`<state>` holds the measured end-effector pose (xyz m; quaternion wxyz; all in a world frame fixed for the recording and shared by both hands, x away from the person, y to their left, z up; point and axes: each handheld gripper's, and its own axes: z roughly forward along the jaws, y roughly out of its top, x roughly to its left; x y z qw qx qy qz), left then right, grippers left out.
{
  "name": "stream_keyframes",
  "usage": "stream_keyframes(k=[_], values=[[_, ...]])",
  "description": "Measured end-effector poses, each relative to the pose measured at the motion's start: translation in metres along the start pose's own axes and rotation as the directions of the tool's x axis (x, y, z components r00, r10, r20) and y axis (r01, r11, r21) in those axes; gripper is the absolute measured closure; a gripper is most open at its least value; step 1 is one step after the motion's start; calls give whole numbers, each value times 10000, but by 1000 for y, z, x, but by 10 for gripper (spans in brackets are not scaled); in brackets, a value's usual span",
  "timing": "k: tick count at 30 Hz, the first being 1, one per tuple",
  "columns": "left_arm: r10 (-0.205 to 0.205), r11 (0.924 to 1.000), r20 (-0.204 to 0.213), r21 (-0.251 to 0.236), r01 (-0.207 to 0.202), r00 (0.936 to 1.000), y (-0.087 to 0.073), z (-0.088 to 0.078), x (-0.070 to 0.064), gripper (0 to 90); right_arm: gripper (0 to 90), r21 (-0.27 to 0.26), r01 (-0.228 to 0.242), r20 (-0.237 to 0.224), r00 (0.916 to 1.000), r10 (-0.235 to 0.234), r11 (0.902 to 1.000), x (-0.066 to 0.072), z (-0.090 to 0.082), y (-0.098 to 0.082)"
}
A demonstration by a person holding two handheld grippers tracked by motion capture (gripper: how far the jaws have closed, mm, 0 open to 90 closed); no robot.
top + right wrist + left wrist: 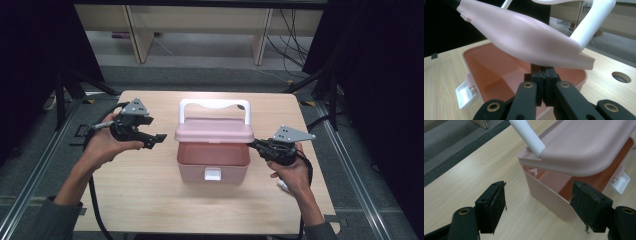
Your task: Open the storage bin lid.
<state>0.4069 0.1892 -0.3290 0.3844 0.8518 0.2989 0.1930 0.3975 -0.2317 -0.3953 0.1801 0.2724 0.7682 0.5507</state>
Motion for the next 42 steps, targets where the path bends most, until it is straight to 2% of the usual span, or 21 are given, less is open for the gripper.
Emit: stream_keyframes(k=[1,2,3,5,6,7,8,9,11,15,17,19,21,22,23,25,26,28,29,31,42], values=[[35,9999,-187,-150,-38,9998,-5,2,-3,269,900,-45,17,-120,9999,-17,10000,0,1,1],[6,9995,-200,-308,-12,9998,-8,3,-5,268,900,-20,-76,7,10000,76,10000,0,1,2],[-244,9983,-74,-530,239,9997,-12,7,-9,268,900,-14,-16,135,9999,16,10000,0,0,2],[-358,9970,151,-683,367,9992,-18,13,-14,269,900,-46,-39,72,10000,39,10000,-1,1,3],[-542,9954,186,-779,555,9984,-20,17,-18,270,900,-113,165,181,9997,-163,9998,-2,1,4],[-632,9947,122,-800,639,9979,-22,23,-20,277,900,-199,62,190,9998,-58,9998,-2,1,4],[-535,9961,54,-700,538,9986,-23,28,-22,286,900,-155,119,150,9998,-116,9998,-3,1,5],[-721,9949,196,-692,733,9972,-24,33,-24,289,900,-100,-14,112,9999,15,9999,-2,1,5],[-1044,9925,432,-596,1069,9936,-26,43,-27,288,900,-191,114,210,9997,-110,9998,-4,1,6],[-1037,9945,448,-114,1043,9936,-31,59,-31,292,900,-173,-212,53,9998,213,9996,-4,2,9],[-1096,9939,394,-61,1099,9932,-33,66,-33,305,900,-320,-59,54,10000,61,9995,-7,3,10],[-1064,9943,470,79,1061,9932,-35,73,-33,309,900,-293,-169,37,9998,171,9994,-7,3,11],[-949,9954,508,167,942,9942,-36,79,-35,351,900,-386,110,169,9998,-103,9992,-9,3,13],[-896,9958,613,240,883,9941,-37,82,-35,366,900,-392,-13,95,10000,17,9992,-9,3,13],[-757,9968,620,300,739,9952,-37,83,-36,388,900,-414,161,233,9996,-151,9990,-10,3,14],[-743,9971,721,231,728,9946,-39,85,-38,438,900,-318,-21,193,9998,28,9995,-9,3,15],[-743,9971,668,207,730,9950,-39,85,-39,447,900,-451,198,259,9995,-186,9988,-12,4,16],[-686,9975,567,196,676,9960,-39,85,-40,451,900,-417,51,208,9998,-42,9991,-12,4,17],[-595,9981,652,210,582,9961,-39,84,-40,454,900,-446,288,272,9992,-276,9986,-14,4,17],[-613,9980,577,182,603,9965,-40,84,-41,463,900,-450,119,107,9999,-115,9989,-16,7,19],[-622,9980,551,123,616,9965,-41,82,-43,485,900,-413,139,246,9996,-129,9991,-32,14,28]])
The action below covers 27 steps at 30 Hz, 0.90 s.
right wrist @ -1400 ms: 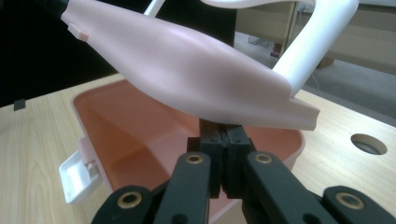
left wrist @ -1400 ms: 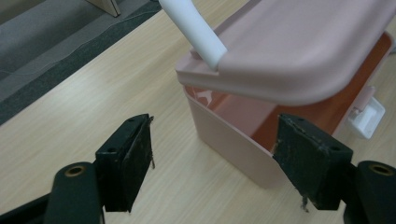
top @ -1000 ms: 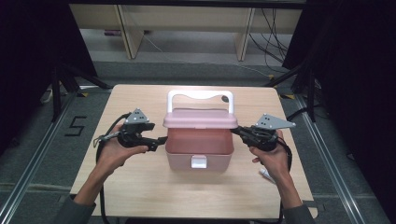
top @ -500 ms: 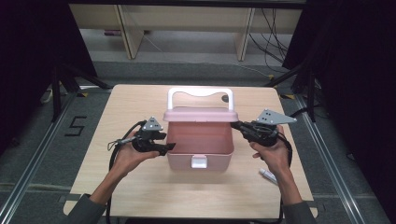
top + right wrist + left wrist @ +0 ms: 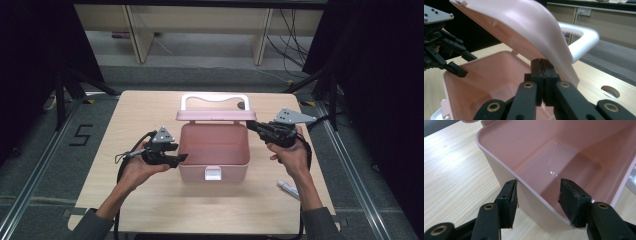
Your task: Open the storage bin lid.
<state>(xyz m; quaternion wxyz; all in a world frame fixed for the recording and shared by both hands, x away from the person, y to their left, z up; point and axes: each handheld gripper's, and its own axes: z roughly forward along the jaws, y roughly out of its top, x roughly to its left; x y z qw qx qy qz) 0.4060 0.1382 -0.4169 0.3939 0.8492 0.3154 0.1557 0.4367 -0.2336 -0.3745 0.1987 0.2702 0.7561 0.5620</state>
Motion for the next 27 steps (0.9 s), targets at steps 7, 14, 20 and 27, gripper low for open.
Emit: stream_keyframes(k=[7,14,20,27], values=[[37,10000,-30,-13,-37,10000,-1,-1,-1,509,900,129,-303,159,9994,301,9995,-15,13,2],[35,10000,31,-13,-35,10000,-2,-3,-3,517,900,146,-437,374,9984,431,9989,-29,23,5],[-47,10000,25,29,47,10000,-3,-4,-5,519,900,276,-382,579,9977,365,9989,-36,32,1],[-71,10000,127,51,70,9999,-4,-6,-6,517,900,414,-710,689,9953,681,9966,-40,41,-4]])
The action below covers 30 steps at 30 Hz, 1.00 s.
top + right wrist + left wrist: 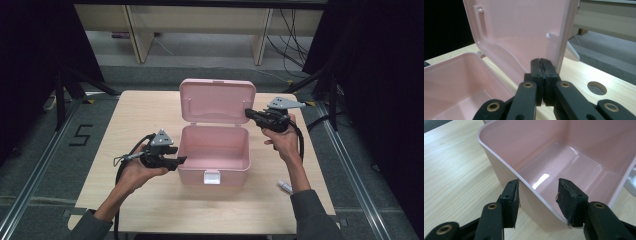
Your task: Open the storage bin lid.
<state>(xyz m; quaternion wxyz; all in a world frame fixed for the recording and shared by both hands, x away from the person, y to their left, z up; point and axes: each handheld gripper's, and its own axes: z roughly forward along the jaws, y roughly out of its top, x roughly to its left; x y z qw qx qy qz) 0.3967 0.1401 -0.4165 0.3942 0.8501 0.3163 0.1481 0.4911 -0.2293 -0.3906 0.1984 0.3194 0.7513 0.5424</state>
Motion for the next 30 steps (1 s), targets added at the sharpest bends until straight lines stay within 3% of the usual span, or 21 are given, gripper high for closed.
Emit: stream_keyframes(k=[2,5,7,9,14,15,18,19,20,23,24,28,30], values=[[13,10000,-50,5,-13,10000,0,0,-1,517,900,-43,212,72,9998,-212,9998,-3,3,-1],[29,10000,5,-7,-29,10000,0,0,-1,517,900,-27,-6,-52,10000,6,10000,-5,8,-3],[12,10000,10,-16,-12,10000,0,0,-1,517,900,44,-131,103,9999,130,9999,-6,10,-4],[-17,10000,19,-32,17,10000,-1,0,-1,517,900,10,77,171,9998,-78,10000,-9,13,-5],[-30,10000,75,-27,31,10000,-1,-1,-1,516,899,131,-94,123,9999,93,9999,-10,19,-8],[-35,10000,93,-21,35,10000,-1,-1,0,516,899,216,36,354,9994,-44,9998,-10,19,-8],[-57,10000,100,-24,57,9999,-1,-1,0,517,897,271,-64,206,9998,58,9996,-11,23,-10],[-69,10000,109,-16,69,9999,-1,-1,-1,517,895,266,-29,357,9994,20,9996,-12,23,-11],[-72,10000,110,-16,73,9999,-1,-1,-1,517,894,424,-264,353,9991,249,9988,-11,23,-12],[-151,9999,108,-25,152,9998,-1,-1,-1,517,893,471,-32,468,9989,10,9989,-14,26,-16],[-170,9999,105,-25,170,9998,-1,-1,-1,517,892,442,-347,374,9988,330,9984,-13,28,-18],[-323,9995,82,-60,323,9994,-2,-2,-2,513,883,437,-436,397,9983,419,9981,-15,30,-24],[-410,9991,319,-58,412,9986,-2,-2,-1,508,876,417,-289,496,9984,268,9987,-16,27,-24]])
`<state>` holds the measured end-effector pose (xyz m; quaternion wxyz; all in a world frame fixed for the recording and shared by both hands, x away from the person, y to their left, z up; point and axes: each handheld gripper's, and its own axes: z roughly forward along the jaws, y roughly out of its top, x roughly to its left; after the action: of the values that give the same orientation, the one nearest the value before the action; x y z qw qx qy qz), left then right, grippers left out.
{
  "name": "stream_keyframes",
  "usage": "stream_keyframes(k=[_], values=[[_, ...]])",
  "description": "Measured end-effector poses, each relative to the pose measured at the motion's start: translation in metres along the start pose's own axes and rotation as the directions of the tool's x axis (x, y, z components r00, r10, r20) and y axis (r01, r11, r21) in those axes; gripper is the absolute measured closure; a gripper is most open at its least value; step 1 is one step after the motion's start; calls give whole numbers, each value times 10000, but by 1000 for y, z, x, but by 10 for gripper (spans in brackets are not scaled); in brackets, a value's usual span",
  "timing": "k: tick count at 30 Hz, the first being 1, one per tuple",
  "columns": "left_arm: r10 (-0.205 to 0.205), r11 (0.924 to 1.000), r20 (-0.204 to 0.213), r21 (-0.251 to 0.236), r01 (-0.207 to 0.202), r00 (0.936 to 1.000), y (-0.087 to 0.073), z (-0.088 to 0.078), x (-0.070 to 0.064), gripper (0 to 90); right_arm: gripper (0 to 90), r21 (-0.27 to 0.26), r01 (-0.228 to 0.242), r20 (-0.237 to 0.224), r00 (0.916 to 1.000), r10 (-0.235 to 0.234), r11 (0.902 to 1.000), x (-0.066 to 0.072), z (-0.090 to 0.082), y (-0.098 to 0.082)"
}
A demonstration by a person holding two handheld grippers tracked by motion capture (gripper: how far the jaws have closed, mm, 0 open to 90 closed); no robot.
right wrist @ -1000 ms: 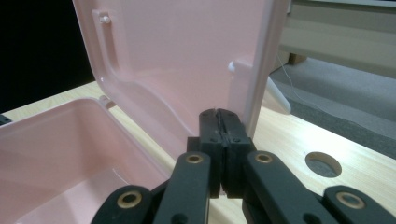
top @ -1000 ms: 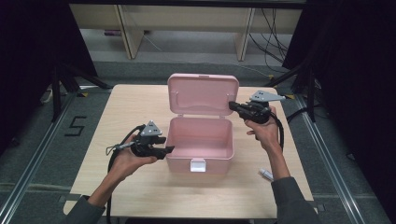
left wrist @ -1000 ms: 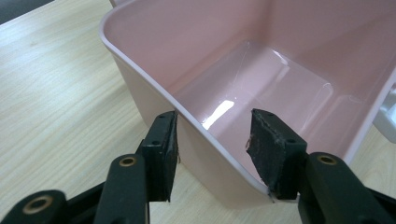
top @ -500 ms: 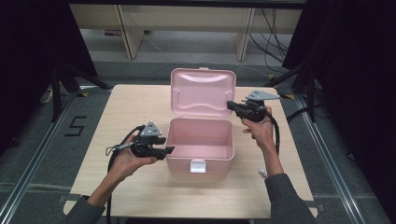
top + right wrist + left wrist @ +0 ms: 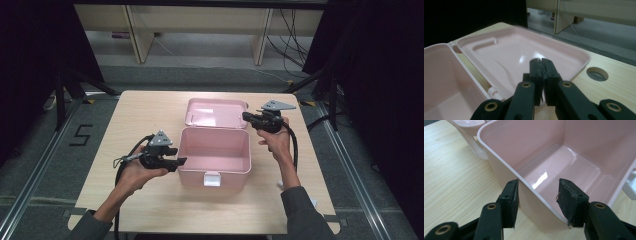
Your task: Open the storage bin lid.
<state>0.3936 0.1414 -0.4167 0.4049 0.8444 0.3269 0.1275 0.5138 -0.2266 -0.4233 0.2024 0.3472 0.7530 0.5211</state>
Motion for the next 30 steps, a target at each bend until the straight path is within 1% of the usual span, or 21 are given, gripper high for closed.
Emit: stream_keyframes(k=[1,4,5,7,9,10,11,12,13,15,16,17,18,20,21,22,24,26,27,28,30], values=[[-13,10000,54,7,13,10000,0,0,-1,504,870,51,-214,-156,9996,215,9998,2,-1,0],[9,10000,16,9,-9,10000,-1,0,-2,501,845,22,-205,-75,9998,205,9998,7,-7,3],[32,10000,16,24,-32,10000,-1,-1,-2,500,833,38,-144,35,9999,144,9999,10,-10,4],[-102,9999,21,-21,102,9999,-1,-1,-3,500,802,358,109,187,9998,-116,9993,16,-17,8],[-89,10000,40,-9,89,10000,-1,-1,-3,501,749,718,428,230,9987,-445,9965,21,-26,11],[-84,10000,26,-26,84,10000,-2,-1,-4,500,731,776,436,411,9981,-468,9960,25,-30,11],[-25,10000,52,-15,25,10000,-2,-2,-4,499,695,1092,578,389,9973,-623,9923,29,-38,11],[-47,10000,48,2,47,10000,-2,-2,-4,499,695,1092,578,389,9973,-623,9923,29,-38,11],[-71,10000,67,-3,71,10000,-2,-2,-4,498,680,1091,379,419,9982,-427,9933,32,-41,9],[-74,10000,74,3,74,9999,-2,-2,-4,498,643,1254,575,476,9968,-639,9904,34,-49,7],[-134,9999,66,-32,134,9999,-2,-2,-5,498,639,1144,586,475,9968,-644,9917,35,-52,4],[-67,10000,66,17,67,10000,-2,-3,-5,497,620,1276,493,415,9976,-550,9906,35,-55,2],[-126,9999,87,12,126,9999,-3,-3,-6,497,604,1613,578,549,9962,-675,9852,35,-59,2],[-82,10000,64,8,82,9999,-3,-3,-6,495,560,1729,668,529,9956,-770,9827,35,-66,0],[-79,10000,98,15,78,9999,-3,-4,-5,493,537,1927,392,559,9971,-509,9805,38,-71,-2],[-96,10000,167,13,96,9998,-3,-3,-5,492,528,2096,618,476,9962,-733,9758,37,-75,-3],[-75,10000,153,8,75,9999,-3,-4,-5,493,486,2347,902,622,9923,-1075,9679,37,-81,-7],[-54,10000,139,22,54,9999,-3,-4,-5,493,446,2774,905,650,9915,-1127,9565,38,-86,-11],[-59,10000,142,14,59,9999,-3,-4,-5,493,438,3103,692,688,9931,-949,9481,41,-89,-13],[-64,10000,146,10,63,9999,-3,-4,-5,493,431,3245,872,730,9905,-1168,9419,41,-90,-16],[-77,10000,171,6,77,9998,-3,-4,-5,493,420,3721,872,691,9902,-1212,9241,44,-94,-22]])
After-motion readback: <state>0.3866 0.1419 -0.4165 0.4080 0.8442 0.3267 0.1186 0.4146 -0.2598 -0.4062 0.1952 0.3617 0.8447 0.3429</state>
